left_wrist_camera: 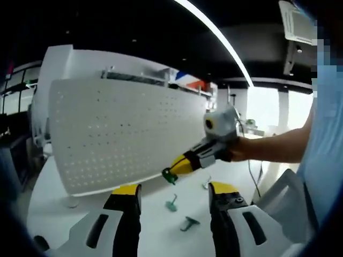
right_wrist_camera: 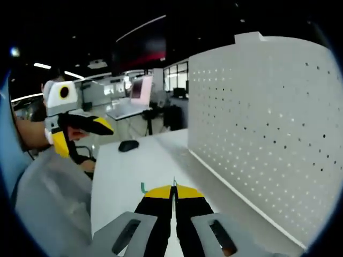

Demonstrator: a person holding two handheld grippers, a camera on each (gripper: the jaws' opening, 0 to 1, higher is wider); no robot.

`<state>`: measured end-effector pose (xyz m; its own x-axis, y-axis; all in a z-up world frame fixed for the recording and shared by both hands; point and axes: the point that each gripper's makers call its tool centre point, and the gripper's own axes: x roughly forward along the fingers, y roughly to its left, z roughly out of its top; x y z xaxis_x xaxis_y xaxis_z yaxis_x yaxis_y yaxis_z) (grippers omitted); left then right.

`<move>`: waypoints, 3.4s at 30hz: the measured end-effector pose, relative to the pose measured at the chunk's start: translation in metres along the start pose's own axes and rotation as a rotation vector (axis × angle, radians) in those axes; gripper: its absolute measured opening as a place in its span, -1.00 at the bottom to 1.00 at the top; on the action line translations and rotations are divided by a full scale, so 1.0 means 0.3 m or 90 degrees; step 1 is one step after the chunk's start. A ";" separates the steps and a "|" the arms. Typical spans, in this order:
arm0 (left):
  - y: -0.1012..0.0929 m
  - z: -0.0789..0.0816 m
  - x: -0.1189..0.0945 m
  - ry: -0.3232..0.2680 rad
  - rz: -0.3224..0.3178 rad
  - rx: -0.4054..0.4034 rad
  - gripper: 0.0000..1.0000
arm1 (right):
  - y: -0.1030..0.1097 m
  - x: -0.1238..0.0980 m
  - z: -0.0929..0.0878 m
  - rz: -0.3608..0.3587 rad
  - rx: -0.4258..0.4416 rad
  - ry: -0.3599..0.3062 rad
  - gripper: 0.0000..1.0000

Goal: Insert the hook assembly into the mounting plate slot until the hook locks in place.

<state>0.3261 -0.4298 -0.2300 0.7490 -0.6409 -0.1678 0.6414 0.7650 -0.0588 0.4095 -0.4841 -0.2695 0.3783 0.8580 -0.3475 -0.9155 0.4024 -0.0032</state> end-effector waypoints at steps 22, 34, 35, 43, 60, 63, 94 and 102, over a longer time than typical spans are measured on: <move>0.050 0.073 0.114 -0.037 0.088 0.005 -0.22 | 0.059 0.004 0.179 -0.021 0.050 -0.121 -1.00; 0.063 0.083 0.135 -0.038 0.100 0.016 -0.41 | 0.082 -0.005 0.203 -0.016 0.063 -0.138 -1.00; 0.062 0.085 0.135 -0.039 0.101 0.016 -0.43 | 0.086 -0.006 0.206 -0.014 0.063 -0.139 -1.00; 0.069 0.096 0.137 -0.046 0.109 0.018 -0.58 | 0.105 -0.011 0.221 -0.008 0.073 -0.150 -1.00; 0.077 0.092 0.139 -0.045 0.119 0.021 -0.79 | 0.128 -0.007 0.230 -0.005 0.094 -0.163 -1.00; 0.076 0.089 0.140 -0.043 0.117 0.025 -0.82 | 0.132 -0.005 0.231 -0.003 0.095 -0.163 -1.00; 0.082 0.096 0.148 -0.041 0.129 0.040 -0.92 | 0.124 0.000 0.238 -0.011 0.051 -0.154 -0.98; 0.083 0.105 0.151 -0.046 0.133 0.039 -0.93 | 0.108 -0.009 0.239 -0.018 0.058 -0.151 -0.90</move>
<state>0.3812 -0.4418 -0.2080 0.8754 -0.4730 -0.0994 0.4778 0.8780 0.0298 0.3888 -0.4506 -0.2016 0.4355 0.8923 -0.1193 -0.8918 0.4456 0.0778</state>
